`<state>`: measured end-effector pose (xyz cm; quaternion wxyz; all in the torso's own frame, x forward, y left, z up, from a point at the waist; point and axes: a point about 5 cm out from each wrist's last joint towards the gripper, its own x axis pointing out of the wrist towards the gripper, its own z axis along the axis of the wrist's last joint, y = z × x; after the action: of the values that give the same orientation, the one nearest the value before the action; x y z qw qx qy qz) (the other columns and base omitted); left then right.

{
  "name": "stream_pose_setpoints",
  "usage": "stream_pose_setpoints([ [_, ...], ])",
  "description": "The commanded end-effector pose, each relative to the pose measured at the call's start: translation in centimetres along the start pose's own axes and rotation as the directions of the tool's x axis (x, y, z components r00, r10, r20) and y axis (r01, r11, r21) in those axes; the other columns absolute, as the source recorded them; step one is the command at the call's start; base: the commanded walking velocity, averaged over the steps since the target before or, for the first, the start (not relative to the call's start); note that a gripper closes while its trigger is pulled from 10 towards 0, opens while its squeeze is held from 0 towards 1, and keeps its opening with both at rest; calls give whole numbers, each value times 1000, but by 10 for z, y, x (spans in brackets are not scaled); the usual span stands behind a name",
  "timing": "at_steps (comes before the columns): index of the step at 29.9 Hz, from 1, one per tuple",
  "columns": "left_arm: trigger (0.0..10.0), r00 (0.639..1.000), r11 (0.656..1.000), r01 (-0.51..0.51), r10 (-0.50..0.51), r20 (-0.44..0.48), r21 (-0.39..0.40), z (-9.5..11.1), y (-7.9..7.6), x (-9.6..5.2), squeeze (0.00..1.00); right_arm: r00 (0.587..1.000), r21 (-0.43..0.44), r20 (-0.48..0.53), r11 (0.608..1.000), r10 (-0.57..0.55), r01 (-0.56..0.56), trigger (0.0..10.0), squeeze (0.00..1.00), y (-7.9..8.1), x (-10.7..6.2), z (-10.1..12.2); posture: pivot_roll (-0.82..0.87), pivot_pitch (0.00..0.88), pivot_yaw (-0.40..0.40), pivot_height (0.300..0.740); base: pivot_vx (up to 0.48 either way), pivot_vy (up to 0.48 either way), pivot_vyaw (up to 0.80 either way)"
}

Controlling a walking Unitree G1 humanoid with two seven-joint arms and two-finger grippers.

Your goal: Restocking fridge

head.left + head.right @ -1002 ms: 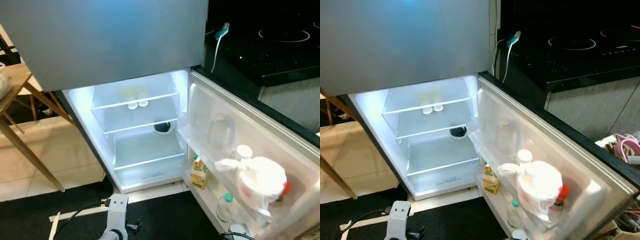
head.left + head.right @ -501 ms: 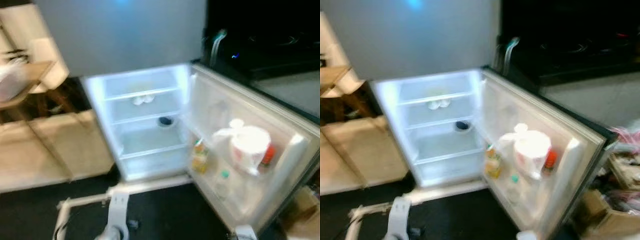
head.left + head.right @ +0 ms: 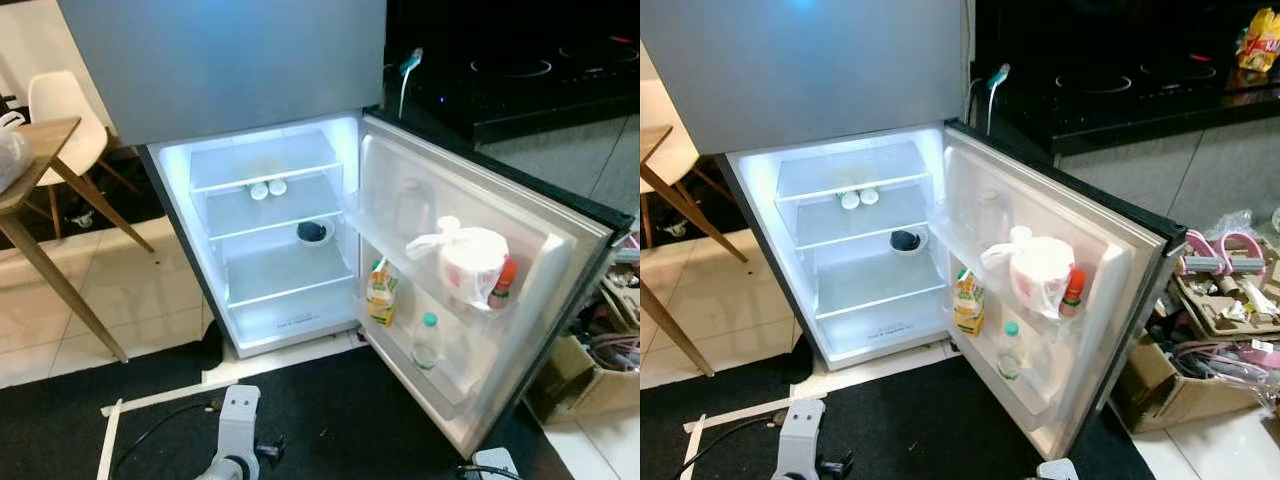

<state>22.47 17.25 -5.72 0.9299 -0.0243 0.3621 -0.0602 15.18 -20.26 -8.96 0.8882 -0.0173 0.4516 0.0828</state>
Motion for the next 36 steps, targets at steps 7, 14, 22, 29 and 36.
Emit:
stream_pose_setpoints([
  [7, 10000, 1000, 1000, -18, 18, -9, 20, -2, 6, -2, 0, 996, -16, 91, 1000, 0, 1, 10000, 0, -3, 2, 20, -107, 78, 76, 726, 0, -274, 0],
  [14, 10000, 997, 999, -54, 54, 48, 4, 6, 9, -1, 0, 982, -24, 162, 994, -101, 106, 10000, 0, -24, 1, 47, -105, 78, 75, 726, 0, -274, 0],
  [22, 10000, 995, 999, -43, 41, 89, 23, 15, 8, 0, 0, 938, 15, 206, 959, -279, 282, 10000, 0, -57, -4, 82, -101, 82, 75, 726, 0, 0, 0],
  [29, 10000, 995, 999, -42, 39, 92, 30, 14, 9, -1, 0, 866, -33, 176, 876, -468, 480, 0, 0, -94, -16, 109, -90, 86, 74, 726, 0, 0, 0],
  [36, 10000, 996, 999, -38, 35, 86, 35, 11, 12, -3, 0, 764, -83, 114, 761, -635, 644, 0, 0, -129, -34, 117, -83, 88, 73, 726, 0, 0, 0],
])
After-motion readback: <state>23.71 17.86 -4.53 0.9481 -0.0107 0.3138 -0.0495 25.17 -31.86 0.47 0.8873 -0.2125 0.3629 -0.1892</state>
